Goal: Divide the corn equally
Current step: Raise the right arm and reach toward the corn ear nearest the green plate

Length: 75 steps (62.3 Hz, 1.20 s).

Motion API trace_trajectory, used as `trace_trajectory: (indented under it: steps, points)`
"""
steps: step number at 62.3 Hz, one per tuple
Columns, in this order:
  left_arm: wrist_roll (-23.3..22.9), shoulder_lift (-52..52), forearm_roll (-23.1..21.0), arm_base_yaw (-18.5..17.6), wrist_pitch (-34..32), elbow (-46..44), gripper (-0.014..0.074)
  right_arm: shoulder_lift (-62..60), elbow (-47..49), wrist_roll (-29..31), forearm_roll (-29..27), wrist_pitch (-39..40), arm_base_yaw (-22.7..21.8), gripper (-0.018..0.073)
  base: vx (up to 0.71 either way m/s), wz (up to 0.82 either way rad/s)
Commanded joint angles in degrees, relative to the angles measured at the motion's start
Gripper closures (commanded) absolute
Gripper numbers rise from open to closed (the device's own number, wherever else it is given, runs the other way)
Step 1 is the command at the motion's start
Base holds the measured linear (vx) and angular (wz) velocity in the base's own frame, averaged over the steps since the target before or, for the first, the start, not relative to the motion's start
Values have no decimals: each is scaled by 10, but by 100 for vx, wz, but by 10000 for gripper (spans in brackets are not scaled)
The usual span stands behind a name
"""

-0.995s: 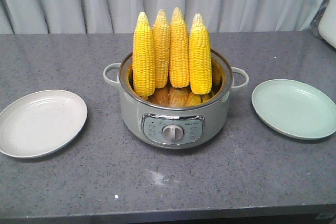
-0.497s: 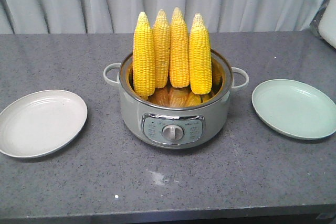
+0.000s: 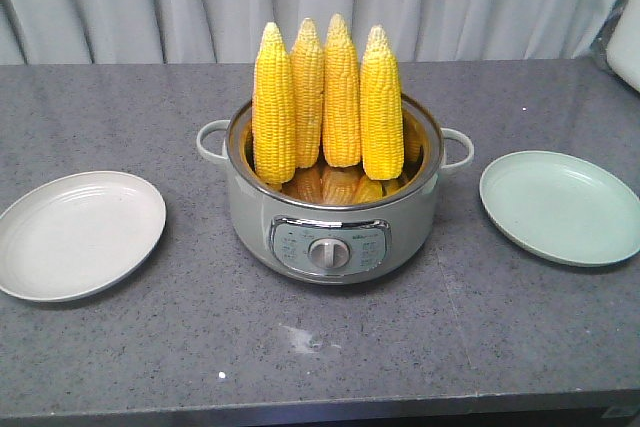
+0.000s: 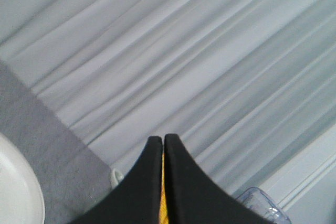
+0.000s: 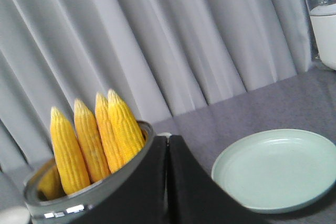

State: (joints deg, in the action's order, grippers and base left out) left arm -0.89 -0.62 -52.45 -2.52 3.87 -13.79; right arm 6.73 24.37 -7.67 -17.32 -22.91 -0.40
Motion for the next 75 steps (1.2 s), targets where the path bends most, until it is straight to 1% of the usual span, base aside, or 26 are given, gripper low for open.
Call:
trace_trajectory:
  steps: [1, 4, 6, 9, 13, 16, 20, 23, 27, 33, 37, 42, 45, 49, 54, 58, 61, 65, 75]
  points:
    - [97, -3, -5, 0, 8, -56, 603, 48, 61, 113, -21, -28, -2, 559, 0, 0]
    - [136, 6, -5, 0, 39, -77, 603, 73, 86, 175, -53, -48, -2, 552, 0, 0]
    - [154, 16, -5, 0, 61, -89, 603, 89, 100, 212, -78, -56, -2, 545, 0, 0]
    - [174, 32, -5, 0, 91, -104, 603, 110, 117, 261, -117, -65, -2, 531, 0, 0]
    - [202, 64, -5, 0, 132, -126, 601, 143, 138, 328, -185, -74, -2, 498, 0, 0]
    - [222, 85, -6, 0, 152, -138, 599, 162, 146, 381, -225, -79, -2, 468, 0, 0]
    - [253, 115, -8, 0, 176, -154, 589, 184, 151, 446, -275, -85, -2, 410, 0, 0]
    - [276, 135, -10, 0, 187, -165, 575, 197, 151, 491, -306, -87, -2, 349, 0, 0]
    - [307, 162, -10, 0, 202, -180, 547, 208, 151, 526, -330, -92, -2, 255, 0, 0]
    - [324, 191, -10, 0, 210, -199, 475, 218, 151, 543, -335, -97, -2, 101, 0, 0]
    - [324, 205, -11, 0, 208, -206, 400, 218, 151, 543, -335, -89, -2, 1, 0, 0]
    - [324, 219, -12, 0, 208, -209, 308, 218, 151, 545, -335, -82, -2, -74, 0, 0]
    - [324, 224, -15, 0, 209, -209, 260, 218, 151, 545, -336, -83, -2, -90, 0, 0]
    - [324, 225, -15, 0, 211, -209, 216, 218, 151, 547, -337, -76, -2, -88, 0, 0]
    - [324, 225, -15, 0, 210, -209, 187, 229, 155, 559, -337, -57, -2, -85, 0, 0]
    - [324, 225, -15, 0, 210, -209, 184, 256, 175, 563, -338, -55, -2, -85, 0, 0]
    - [324, 225, -15, 0, 210, -209, 184, 290, 204, 563, -339, -61, -2, -85, 0, 0]
    - [324, 225, -15, 0, 210, -209, 184, 343, 250, 581, -345, -76, -2, -85, 0, 0]
    - [323, 225, -15, 0, 210, -209, 184, 501, 380, 654, -407, -130, -2, -82, 0, 0]
